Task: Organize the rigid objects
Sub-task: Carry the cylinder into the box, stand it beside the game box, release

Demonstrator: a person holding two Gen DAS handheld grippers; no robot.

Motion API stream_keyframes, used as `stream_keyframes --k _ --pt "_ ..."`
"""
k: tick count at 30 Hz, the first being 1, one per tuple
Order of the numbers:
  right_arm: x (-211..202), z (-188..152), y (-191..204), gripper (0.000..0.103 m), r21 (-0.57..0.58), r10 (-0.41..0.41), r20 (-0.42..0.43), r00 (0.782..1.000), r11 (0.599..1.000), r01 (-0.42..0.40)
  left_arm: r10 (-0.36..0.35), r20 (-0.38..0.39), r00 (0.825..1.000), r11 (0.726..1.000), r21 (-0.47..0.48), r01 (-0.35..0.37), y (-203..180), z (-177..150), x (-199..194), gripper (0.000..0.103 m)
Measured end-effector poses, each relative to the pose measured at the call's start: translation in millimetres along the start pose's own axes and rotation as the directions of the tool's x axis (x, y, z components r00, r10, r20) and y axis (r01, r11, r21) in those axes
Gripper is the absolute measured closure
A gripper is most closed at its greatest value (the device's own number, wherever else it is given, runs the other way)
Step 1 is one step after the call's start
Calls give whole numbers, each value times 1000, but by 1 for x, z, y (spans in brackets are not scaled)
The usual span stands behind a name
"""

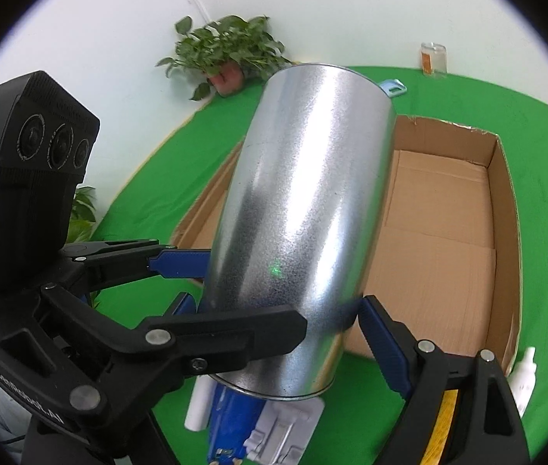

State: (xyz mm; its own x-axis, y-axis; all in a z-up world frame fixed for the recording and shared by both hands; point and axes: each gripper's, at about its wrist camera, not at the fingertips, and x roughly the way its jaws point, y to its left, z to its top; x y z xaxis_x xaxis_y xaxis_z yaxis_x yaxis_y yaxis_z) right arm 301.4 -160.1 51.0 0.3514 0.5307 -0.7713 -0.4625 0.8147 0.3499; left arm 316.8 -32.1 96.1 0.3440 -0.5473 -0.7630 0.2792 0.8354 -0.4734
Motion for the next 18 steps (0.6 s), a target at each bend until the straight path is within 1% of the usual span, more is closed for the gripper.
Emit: stream_keyframes --k 7,15,18 --pt "28 9 -23 17 24 0 -61 998 1000 1 -12 -54 998 999 -31 10 25 11 43 25" --pt "62 -4 -47 18 75 29 -158 987 997 -17 4 -161 987 997 -78 -16 44 8 95 26" --pt "76 -9 -51 19 91 19 -207 978 996 0 8 -197 980 994 -102 -28 50 7 111 26"
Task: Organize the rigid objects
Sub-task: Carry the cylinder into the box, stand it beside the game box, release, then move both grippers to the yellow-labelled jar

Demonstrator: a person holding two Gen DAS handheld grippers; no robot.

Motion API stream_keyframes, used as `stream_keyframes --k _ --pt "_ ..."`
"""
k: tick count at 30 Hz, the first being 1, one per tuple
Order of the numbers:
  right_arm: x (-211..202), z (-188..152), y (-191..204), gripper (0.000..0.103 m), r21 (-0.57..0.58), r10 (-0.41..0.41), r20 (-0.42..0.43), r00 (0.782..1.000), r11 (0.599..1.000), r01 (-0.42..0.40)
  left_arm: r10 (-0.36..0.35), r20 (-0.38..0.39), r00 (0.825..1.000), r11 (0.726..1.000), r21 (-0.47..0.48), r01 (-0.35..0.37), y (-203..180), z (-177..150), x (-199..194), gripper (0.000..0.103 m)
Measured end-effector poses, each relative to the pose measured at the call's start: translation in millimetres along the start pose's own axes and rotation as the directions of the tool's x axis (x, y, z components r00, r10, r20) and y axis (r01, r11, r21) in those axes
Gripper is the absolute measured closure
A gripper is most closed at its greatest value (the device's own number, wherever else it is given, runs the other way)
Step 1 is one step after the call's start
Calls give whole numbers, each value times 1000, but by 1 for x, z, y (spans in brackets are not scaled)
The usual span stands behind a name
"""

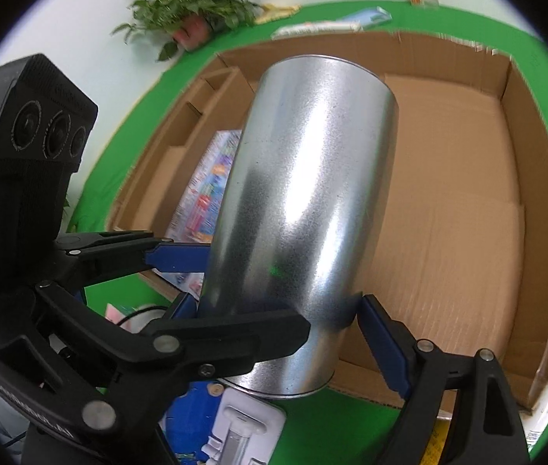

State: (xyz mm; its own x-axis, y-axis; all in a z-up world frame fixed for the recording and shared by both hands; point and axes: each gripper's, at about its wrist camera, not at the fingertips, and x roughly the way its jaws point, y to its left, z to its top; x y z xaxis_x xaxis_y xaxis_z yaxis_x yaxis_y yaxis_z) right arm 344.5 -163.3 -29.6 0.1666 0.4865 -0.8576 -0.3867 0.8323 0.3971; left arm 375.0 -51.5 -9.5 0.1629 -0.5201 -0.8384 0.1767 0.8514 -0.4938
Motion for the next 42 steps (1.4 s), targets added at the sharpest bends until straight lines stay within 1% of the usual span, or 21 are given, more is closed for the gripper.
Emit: stream_keyframes --k 6,9,12,15,18,20,21,23,24,25,26,27,28,29,30,32,35,37,40,41,42 --pt "20 -4 -4 19 46 4 -49 999 999 -1 38 -13 999 998 -55 -39 4 -3 17 27" --pt "23 0 -9 19 79 13 -36 999 997 -10 47 -1 999 997 -56 -47 3 -4 14 28" --pt "22 -1 -11 19 94 19 -29 999 995 -16 80 44 996 997 -7 -80 -2 -3 0 28" --pt "21 -1 -13 19 103 18 -26 1000 995 -15 66 103 992 998 -5 -66 -9 -6 -21 28" --pt "16 0 -13 19 116 -10 -25 1000 993 13 94 177 980 995 2 -96 -12 -17 -48 28" --pt "7 -2 -7 18 101 -23 -3 1000 995 23 147 257 955 988 14 -156 -14 -30 -74 28" --pt "-1 -5 -4 18 93 -18 19 1000 996 16 188 308 933 979 17 -203 -14 -39 -90 28" --pt "-20 -13 1 18 97 -32 72 997 995 25 285 422 860 947 17 -322 -21 -62 -125 24" --pt "-30 -19 3 18 107 -44 102 994 994 33 328 481 813 924 15 -381 -25 -75 -141 23" --pt "-42 -28 5 18 122 -54 137 989 992 37 391 552 737 884 -2 -467 -31 -94 -160 14" --pt "-50 -36 7 18 135 -61 159 985 990 39 423 585 692 860 -19 -510 -30 -107 -169 3" --pt "-57 -45 11 18 149 -77 179 981 988 50 471 636 611 820 -60 -569 -33 -126 -182 0" --pt "-64 -57 15 18 161 -113 200 973 984 81 489 662 568 803 -86 -590 -33 -140 -190 1" --pt "-70 -66 19 18 170 -154 218 964 978 117 500 680 537 793 -111 -598 -31 -154 -200 1" --pt "-75 -76 24 18 179 -201 244 949 971 159 507 688 519 792 -134 -596 -28 -169 -203 1" --pt "-86 -98 35 18 190 -292 303 907 951 243 500 697 515 814 -174 -554 -26 -199 -206 1" --pt "-97 -130 46 18 237 -394 357 847 915 326 479 718 505 839 -205 -504 -26 -239 -200 1" --pt "-100 -147 49 18 268 -433 356 828 896 354 455 725 517 852 -186 -490 -31 -262 -192 1" --pt "-105 -169 55 18 289 -476 365 800 875 389 446 722 529 848 -151 -508 -41 -280 -175 1" --pt "-109 -177 60 18 287 -494 384 780 867 408 445 718 535 846 -142 -513 -42 -285 -168 2" --pt "-114 -186 66 18 279 -510 420 750 859 428 443 715 541 846 -134 -516 -44 -286 -165 3"
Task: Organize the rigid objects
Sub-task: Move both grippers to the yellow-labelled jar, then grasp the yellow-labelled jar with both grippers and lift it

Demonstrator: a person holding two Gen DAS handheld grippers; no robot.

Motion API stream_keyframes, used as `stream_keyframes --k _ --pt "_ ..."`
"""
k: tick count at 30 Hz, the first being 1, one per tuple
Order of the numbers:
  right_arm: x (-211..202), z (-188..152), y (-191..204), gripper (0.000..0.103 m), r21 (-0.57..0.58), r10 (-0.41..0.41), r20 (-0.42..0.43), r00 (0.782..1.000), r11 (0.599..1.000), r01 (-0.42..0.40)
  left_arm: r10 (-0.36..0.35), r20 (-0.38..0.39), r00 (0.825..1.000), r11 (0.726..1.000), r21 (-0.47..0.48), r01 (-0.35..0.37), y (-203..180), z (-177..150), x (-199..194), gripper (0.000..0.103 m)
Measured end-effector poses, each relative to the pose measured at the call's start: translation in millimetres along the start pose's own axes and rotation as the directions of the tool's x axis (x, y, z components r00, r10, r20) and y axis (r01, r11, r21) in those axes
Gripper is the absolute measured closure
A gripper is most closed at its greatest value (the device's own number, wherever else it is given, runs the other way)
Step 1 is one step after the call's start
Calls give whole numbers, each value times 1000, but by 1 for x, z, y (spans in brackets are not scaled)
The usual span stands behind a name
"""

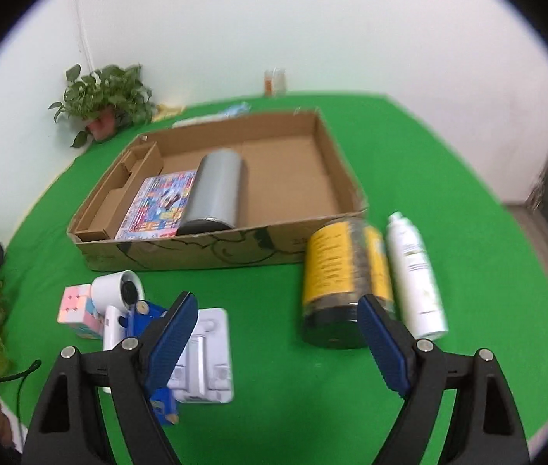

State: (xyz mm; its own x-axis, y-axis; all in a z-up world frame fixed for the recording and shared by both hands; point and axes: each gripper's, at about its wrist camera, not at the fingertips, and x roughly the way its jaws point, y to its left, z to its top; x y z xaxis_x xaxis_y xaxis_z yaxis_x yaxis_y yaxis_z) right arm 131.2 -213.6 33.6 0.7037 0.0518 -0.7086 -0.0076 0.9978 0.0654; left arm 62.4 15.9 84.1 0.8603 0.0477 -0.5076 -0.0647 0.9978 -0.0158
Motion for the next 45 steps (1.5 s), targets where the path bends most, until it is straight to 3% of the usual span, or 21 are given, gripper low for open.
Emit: stream_keyframes --k 3,4,6,7,8,10,11,12,13,14,16,23,30,34,36,39,42,45 --pt "-16 -15 3 18 -24 30 46 998 999 -29 -11 -14 1000 1000 -4 11 -9 -10 -4 16" --pt "-17 -19 4 18 -26 38 46 998 999 -36 -19 -17 1000 1000 -14 18 -11 -14 -5 25" --pt "-18 -29 4 18 -31 48 43 998 998 -47 -40 -34 999 998 -43 39 -12 -21 -6 50" --pt "-17 -33 2 18 -34 55 39 998 998 -54 -56 -44 997 997 -59 53 -11 -23 -5 74" --pt "-16 -36 1 18 -38 61 39 997 998 -59 -73 -65 995 995 -78 68 -11 -28 -3 84" --pt "-18 -43 0 18 -63 55 67 996 997 -51 -85 -78 993 993 -91 78 -13 -37 -1 84" --pt "-19 -46 -3 18 -69 59 77 995 996 -54 -91 -74 993 992 -90 85 -14 -38 -1 77" --pt "-17 -47 -7 18 -62 78 76 994 995 -74 -103 -69 992 992 -83 97 -17 -42 -2 63" --pt "-14 -48 -13 18 -45 95 64 993 995 -92 -99 -84 992 993 -66 93 -23 -47 -2 11" --pt "-9 -47 -20 18 -26 100 48 994 995 -99 -96 -80 992 994 -59 91 -26 -50 -2 3" --pt "2 -48 -32 18 -7 87 24 996 996 -86 -106 -50 993 994 -47 103 -31 -56 -2 2" --pt "47 -28 -74 18 122 104 -56 993 988 -97 -114 -118 986 992 -62 107 -32 -73 15 2" --pt "86 -17 -76 21 163 135 -142 981 980 -111 -142 -159 977 987 -92 129 -22 -90 23 2" --pt "86 -21 -74 22 147 128 -148 981 983 -106 -198 -160 967 979 -77 188 -24 -93 22 2" --pt "80 -27 -74 22 108 135 -161 978 987 -119 -246 -180 952 969 -81 235 -26 -95 24 2" --pt "59 -47 -75 22 26 148 -178 973 989 -146 -354 -226 908 935 -105 338 -32 -100 26 2" --pt "27 -77 -83 22 -48 167 -203 965 982 -180 -476 -277 835 879 -140 455 -39 -107 29 2" --pt "5 -98 -86 21 -66 177 -229 957 978 -197 -558 -312 769 829 -191 525 -44 -115 31 2"
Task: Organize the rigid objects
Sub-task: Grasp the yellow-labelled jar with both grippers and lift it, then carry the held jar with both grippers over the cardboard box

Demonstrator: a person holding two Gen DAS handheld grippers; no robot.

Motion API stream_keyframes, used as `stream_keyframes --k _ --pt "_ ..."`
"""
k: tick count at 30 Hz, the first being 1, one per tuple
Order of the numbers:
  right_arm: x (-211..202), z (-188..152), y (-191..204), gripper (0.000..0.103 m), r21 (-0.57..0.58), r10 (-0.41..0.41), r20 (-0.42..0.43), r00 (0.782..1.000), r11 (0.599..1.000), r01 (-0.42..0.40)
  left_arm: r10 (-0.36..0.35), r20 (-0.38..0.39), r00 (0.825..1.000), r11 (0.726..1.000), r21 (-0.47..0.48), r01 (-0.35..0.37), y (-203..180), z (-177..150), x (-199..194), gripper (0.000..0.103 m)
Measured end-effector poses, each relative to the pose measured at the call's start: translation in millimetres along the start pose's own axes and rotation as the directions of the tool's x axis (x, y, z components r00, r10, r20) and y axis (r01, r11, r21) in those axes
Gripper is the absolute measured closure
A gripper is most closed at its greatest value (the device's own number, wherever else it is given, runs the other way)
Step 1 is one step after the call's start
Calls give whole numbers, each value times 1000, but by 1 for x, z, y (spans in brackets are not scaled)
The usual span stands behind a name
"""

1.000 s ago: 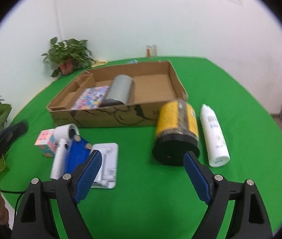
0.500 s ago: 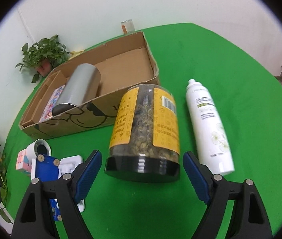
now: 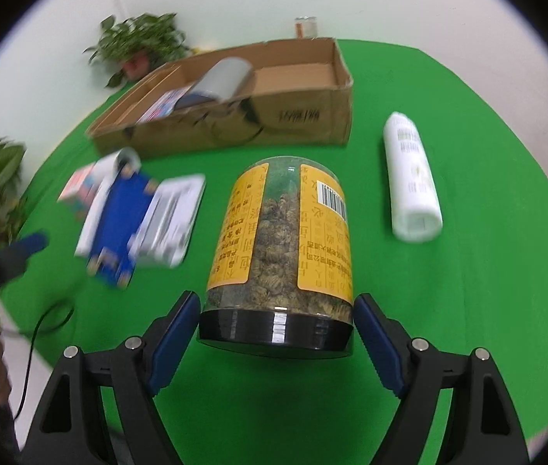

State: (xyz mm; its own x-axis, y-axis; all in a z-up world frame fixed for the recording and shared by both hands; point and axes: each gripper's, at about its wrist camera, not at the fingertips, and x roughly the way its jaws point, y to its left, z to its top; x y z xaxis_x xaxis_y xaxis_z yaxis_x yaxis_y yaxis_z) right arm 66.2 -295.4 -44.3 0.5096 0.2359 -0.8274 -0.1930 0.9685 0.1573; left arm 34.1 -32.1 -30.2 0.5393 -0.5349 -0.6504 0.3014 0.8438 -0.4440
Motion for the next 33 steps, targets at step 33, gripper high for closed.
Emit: stream_keyframes --k 33 --pt "-8 -14 40 30 46 379 -165 911 925 -377 -307 -289 907 917 -346 200 28 -30 61 10"
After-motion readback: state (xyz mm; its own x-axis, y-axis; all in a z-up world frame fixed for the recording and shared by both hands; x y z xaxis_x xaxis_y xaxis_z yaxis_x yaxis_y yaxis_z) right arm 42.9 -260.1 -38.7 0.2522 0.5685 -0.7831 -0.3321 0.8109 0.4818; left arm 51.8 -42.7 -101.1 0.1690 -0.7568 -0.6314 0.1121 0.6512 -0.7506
